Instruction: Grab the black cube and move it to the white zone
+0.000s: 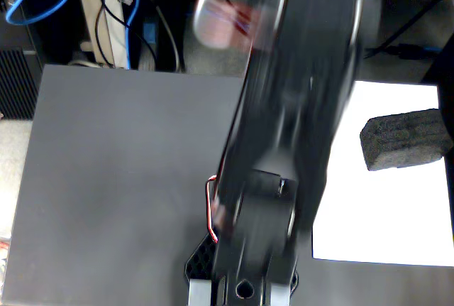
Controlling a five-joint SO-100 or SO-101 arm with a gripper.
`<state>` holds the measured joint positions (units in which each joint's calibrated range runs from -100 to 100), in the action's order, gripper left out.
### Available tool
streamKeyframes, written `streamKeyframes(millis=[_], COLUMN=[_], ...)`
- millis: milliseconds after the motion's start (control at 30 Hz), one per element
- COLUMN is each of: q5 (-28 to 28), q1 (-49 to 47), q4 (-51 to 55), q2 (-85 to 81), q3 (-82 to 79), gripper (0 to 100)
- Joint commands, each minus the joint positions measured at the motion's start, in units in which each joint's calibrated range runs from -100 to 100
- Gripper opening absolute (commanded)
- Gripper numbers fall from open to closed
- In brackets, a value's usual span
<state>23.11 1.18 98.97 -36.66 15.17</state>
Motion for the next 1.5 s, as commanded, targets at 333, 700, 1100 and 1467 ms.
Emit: streamKeyframes(millis=[333,700,1100,1467], q5=[-15.1,-17.7,-17.2,-22.3], q1=[-13.5,-7.2,-8.2,-8.2], q4=[-7.2,-25.0,-31.9,-31.1], q2=[-48.0,-63.1,-63.1,-63.0], q3=[-39.3,-79.9,-113.2,-115.2], gripper=[41,41,37,2])
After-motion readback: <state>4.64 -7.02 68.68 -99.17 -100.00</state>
